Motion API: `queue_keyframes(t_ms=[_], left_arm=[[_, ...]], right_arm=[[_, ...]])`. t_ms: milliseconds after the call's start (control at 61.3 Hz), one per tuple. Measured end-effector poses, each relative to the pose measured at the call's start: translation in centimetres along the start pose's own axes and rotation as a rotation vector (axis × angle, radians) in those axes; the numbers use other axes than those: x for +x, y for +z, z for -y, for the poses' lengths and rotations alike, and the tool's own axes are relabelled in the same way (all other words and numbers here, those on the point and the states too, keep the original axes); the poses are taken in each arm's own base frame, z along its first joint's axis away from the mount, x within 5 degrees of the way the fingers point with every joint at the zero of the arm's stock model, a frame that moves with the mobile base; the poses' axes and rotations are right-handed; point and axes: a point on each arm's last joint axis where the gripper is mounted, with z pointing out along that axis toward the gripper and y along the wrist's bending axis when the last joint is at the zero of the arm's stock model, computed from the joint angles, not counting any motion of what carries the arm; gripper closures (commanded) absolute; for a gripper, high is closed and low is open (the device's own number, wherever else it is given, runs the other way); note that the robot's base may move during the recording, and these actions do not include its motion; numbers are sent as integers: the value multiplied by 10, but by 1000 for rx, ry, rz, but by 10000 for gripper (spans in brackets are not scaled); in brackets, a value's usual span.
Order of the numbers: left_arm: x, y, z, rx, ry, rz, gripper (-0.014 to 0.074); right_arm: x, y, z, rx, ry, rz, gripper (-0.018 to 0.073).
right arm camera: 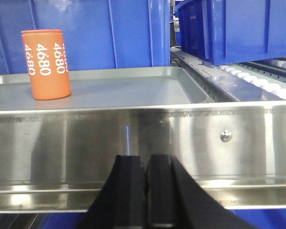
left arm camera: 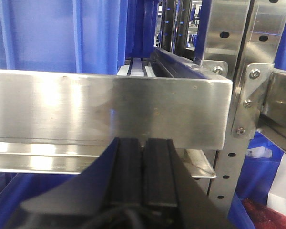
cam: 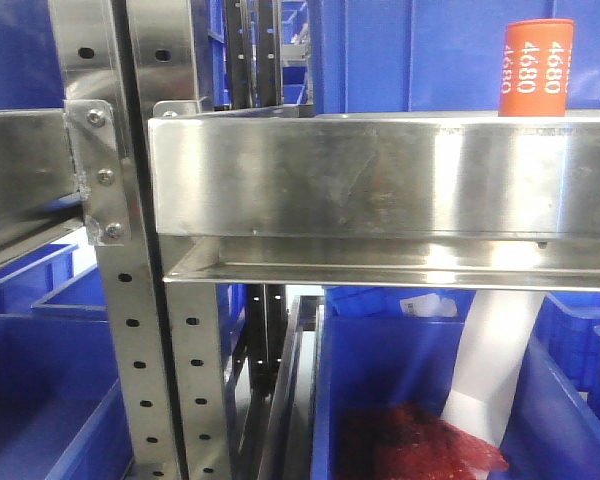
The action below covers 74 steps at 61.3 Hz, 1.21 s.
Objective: Grab orange capacitor from left shelf to right conveyor
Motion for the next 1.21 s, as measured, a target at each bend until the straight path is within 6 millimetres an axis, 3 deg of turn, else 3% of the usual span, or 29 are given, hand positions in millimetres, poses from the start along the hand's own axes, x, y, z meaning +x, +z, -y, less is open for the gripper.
queue_keyframes(t_ms=[1207], left_arm=[[0,0,0,0,0,0,723]], right_arm=[[-2,0,0,-1,0,24,503]])
